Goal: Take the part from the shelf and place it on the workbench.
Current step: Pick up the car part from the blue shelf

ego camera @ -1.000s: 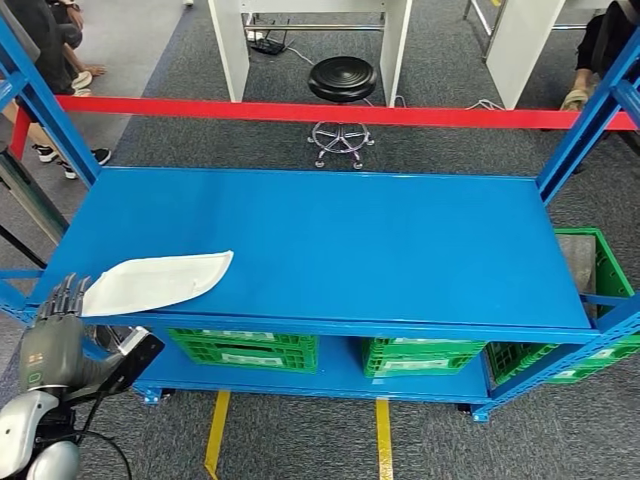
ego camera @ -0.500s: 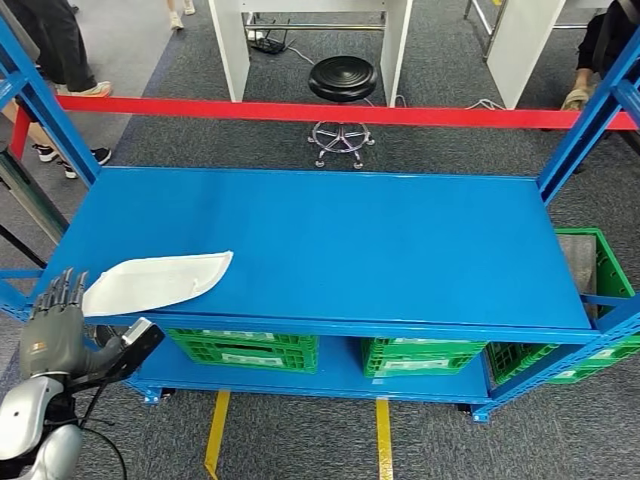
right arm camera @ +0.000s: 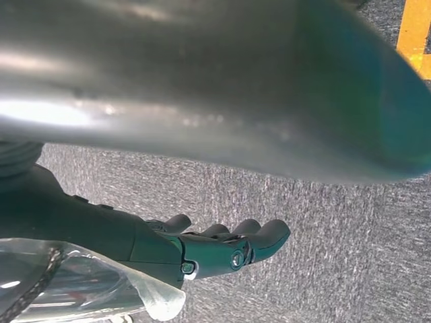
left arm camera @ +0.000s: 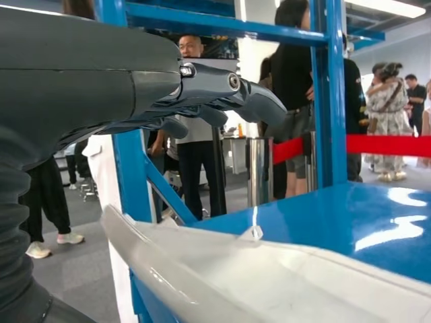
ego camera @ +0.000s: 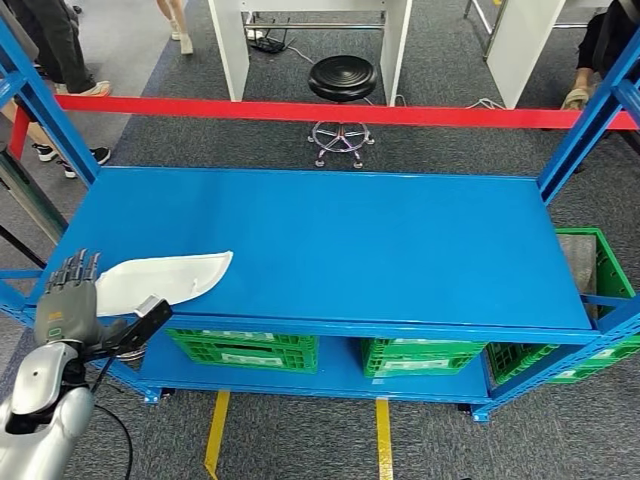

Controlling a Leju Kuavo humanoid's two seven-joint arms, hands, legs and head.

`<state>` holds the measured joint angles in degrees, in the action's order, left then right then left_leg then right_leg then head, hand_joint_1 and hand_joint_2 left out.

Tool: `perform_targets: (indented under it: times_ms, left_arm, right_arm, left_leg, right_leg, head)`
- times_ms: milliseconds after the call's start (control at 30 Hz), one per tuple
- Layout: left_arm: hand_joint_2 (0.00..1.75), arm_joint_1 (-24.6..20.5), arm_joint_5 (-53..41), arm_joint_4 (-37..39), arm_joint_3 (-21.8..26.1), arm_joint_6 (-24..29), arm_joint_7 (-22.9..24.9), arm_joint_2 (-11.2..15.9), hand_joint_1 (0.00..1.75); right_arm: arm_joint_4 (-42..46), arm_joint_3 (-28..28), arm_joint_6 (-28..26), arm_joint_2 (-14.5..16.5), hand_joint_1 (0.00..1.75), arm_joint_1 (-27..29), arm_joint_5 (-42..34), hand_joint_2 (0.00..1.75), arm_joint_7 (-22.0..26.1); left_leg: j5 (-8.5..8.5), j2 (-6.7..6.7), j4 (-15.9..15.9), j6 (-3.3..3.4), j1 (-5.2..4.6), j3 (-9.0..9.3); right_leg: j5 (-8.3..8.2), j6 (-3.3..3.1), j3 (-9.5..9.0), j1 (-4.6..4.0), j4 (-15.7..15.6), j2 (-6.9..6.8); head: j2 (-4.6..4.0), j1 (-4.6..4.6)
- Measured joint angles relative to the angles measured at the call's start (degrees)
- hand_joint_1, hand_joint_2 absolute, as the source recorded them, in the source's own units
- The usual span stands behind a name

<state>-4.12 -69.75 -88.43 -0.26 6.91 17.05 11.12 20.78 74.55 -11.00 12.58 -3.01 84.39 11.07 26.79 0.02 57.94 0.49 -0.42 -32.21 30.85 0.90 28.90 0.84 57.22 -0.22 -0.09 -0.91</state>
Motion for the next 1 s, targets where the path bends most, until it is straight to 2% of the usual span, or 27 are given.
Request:
perform_targets:
  times_ms: [367,400,500,533,667,1000]
  left_arm:
    - [1.75,-3.5,0.0,4.6,-0.8,-0.8,0.0,0.0,0.00]
    - [1.75,-4.0,0.0,5.1,-0.9,-1.0,0.0,0.0,0.07]
    - [1.75,-5.7,0.0,7.4,-1.4,-1.7,-0.3,0.0,1.35]
    - [1.75,-6.4,0.1,8.3,-1.6,-1.8,-0.5,0.0,1.71]
    - [1.75,-8.0,1.0,10.7,-2.3,-1.8,-1.5,-0.1,1.75]
    - [1.75,-8.1,2.9,11.5,-3.1,-1.6,-2.5,-0.5,1.75]
  right_arm:
    - [-1.1,-0.4,-0.4,-0.5,0.00,-0.1,0.0,0.00,-0.2]
    - [-1.2,-0.4,-0.5,-0.6,0.00,-0.1,0.0,0.00,-0.3]
    - [-1.6,-0.5,-0.5,-0.9,0.00,-0.2,0.1,0.00,-0.4]
    - [-1.8,-0.6,-0.5,-1.0,0.00,-0.2,0.1,0.00,-0.5]
    - [-2.4,-0.8,-0.6,-1.4,0.00,-0.3,0.1,0.00,-0.5]
    - [-2.8,-1.4,-0.6,-1.7,0.00,-0.3,0.0,0.00,-0.7]
  left_leg:
    - [0.00,0.01,0.0,0.00,0.00,0.00]
    - [0.00,0.01,0.0,0.00,0.00,0.00]
    - [0.00,0.01,0.0,0.00,0.00,0.00]
    - [0.00,0.01,0.0,0.00,0.00,0.00]
    - [0.00,0.02,0.0,0.00,0.00,0.00]
    - [0.00,0.02,0.0,0.00,0.00,-0.01]
  right_leg:
    - [0.00,0.00,0.02,0.00,0.0,0.01]
    - [0.00,0.00,0.02,0.00,0.0,0.00]
    - [0.00,0.00,0.01,0.00,0.0,0.00]
    - [0.00,0.00,0.00,0.00,0.0,0.01]
    - [-0.01,0.00,0.00,0.00,0.0,0.02]
    - [0.00,0.00,0.01,0.00,0.0,0.03]
  head:
    - [0.00,-0.01]
    - [0.01,-0.01]
    - [0.01,0.00]
    - [0.00,0.00]
    - [0.00,0.00]
    - [0.00,0.00]
